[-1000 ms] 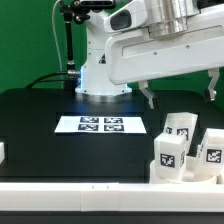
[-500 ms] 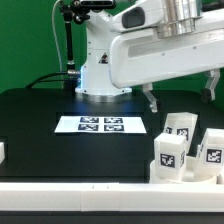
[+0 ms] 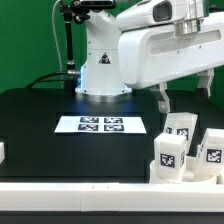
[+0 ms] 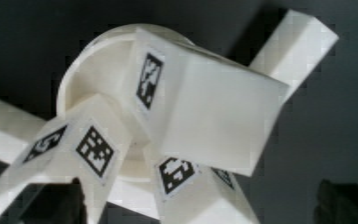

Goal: Assemble stool

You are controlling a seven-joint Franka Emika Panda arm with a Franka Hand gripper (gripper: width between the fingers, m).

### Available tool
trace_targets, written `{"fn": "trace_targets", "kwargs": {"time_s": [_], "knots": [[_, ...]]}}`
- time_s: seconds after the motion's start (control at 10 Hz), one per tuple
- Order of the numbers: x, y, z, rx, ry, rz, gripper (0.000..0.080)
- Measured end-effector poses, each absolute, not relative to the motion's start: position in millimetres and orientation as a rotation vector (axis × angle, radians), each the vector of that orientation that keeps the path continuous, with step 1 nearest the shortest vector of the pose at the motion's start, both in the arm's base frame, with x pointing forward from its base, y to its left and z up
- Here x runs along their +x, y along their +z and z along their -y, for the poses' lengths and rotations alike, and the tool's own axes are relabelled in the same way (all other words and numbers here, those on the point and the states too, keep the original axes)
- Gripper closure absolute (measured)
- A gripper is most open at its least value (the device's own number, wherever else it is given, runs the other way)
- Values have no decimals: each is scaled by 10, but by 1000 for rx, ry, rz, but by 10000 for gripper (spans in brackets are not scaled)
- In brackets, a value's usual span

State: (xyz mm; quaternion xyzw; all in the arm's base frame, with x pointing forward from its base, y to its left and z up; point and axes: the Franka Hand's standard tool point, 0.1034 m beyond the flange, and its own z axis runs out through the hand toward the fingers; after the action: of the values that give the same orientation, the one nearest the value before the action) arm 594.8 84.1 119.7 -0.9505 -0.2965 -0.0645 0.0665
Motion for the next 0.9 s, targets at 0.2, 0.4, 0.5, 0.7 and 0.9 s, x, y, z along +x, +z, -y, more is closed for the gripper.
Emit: {"fn": "trace_targets", "kwargs": {"time_s": [0.2,0.4,0.5,0.7,0.9], "knots": [[5948,1193,-827,-2831,-202,1024,151],[5991,1202,-748,-2717,-242,1394,151],[5992,1201,-728,-2661,-239,1537,151],[5990,1193,-707,-2567,-231,1735,151],[5994,1187,-657,-2487,-226,1875,151]]}}
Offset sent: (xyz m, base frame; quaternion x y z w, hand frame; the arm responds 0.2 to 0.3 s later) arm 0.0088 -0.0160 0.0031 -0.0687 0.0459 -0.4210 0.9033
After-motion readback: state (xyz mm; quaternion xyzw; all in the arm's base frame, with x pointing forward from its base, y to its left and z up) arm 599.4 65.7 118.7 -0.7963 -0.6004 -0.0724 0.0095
